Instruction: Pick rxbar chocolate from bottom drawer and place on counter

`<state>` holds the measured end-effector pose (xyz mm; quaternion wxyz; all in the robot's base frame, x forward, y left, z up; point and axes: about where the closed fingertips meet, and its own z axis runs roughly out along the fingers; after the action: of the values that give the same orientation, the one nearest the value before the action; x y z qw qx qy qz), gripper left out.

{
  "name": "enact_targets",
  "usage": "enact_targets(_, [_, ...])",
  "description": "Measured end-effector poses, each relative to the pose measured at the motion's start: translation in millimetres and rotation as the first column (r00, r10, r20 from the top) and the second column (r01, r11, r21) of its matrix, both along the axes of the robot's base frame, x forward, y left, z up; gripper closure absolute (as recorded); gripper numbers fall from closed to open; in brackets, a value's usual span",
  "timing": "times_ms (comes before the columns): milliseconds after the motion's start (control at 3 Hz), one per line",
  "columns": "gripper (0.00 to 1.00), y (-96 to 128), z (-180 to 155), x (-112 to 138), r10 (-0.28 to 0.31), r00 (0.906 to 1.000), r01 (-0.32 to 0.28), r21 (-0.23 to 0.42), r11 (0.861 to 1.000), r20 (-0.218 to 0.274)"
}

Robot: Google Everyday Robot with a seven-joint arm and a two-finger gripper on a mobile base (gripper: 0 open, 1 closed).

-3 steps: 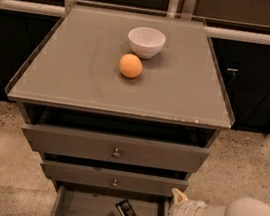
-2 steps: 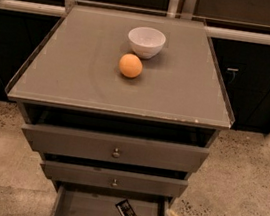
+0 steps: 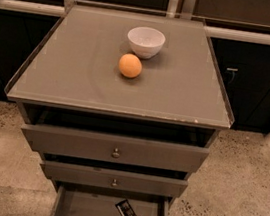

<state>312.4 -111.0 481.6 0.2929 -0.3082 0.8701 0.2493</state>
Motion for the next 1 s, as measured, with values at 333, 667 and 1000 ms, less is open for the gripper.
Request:
enact_targets(333, [0.0,15,-24,-12,-0.002,0.9985,0.006,0.065,0.998,-0.055])
enact_targets(667, [0.0,7,-33,1,-0.053,0.9985,0.054,0.076,0.996,-0.016])
enact_targets(1000, [0.0,1,-57,34,-0.099,0.9932,0.093,0.103,0.99,0.06])
